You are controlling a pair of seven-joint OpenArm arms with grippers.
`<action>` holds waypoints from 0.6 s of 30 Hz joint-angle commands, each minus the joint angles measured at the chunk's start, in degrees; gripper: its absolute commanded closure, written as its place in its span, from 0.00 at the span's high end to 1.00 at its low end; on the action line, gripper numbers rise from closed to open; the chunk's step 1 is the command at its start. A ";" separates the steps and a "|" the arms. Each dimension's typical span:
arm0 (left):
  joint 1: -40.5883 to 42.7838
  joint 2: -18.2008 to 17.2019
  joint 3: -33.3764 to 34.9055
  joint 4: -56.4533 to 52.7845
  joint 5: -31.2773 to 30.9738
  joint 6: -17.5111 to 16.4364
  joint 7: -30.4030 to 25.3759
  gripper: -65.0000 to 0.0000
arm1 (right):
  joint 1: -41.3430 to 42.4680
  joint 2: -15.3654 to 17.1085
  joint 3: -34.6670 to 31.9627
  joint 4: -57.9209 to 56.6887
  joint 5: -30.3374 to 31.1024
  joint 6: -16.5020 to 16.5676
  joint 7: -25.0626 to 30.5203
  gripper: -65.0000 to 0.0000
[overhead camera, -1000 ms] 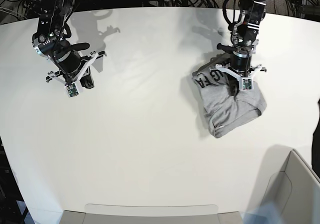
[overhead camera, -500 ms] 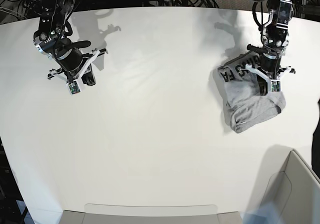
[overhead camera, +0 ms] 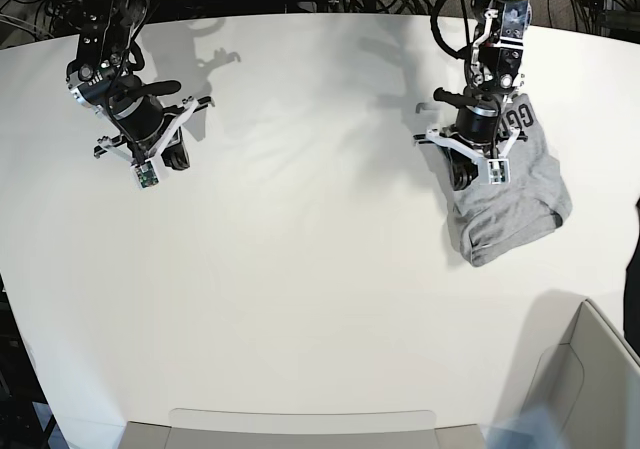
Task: Fold the T-shirt properly
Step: 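Press and square the folded bundle with the left gripper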
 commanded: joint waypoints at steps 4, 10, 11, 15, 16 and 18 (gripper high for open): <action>1.53 -1.07 -0.11 -4.59 0.28 -0.14 -2.88 0.04 | 0.32 0.48 0.34 0.93 0.70 0.04 1.41 0.00; 4.26 -4.94 -0.55 -10.57 0.28 -4.63 -7.02 0.04 | 0.50 0.56 0.34 -0.13 0.70 0.04 1.68 0.00; 4.35 -5.65 -0.55 -11.36 0.28 -6.30 -7.98 0.03 | 0.50 0.56 0.16 -0.13 0.70 0.04 1.68 0.00; 5.22 -9.78 -0.55 -14.79 0.37 -11.31 -9.30 0.03 | 0.50 0.48 -0.01 -0.13 0.70 0.04 1.59 0.00; 5.31 -10.74 -0.55 -15.49 0.37 -12.45 -9.39 0.03 | 0.50 0.48 -0.01 -0.13 0.70 0.04 1.59 0.00; 5.22 -12.50 -0.55 -17.08 0.37 -14.12 -9.39 0.03 | 0.50 0.56 -0.01 -0.13 0.70 0.04 1.59 0.00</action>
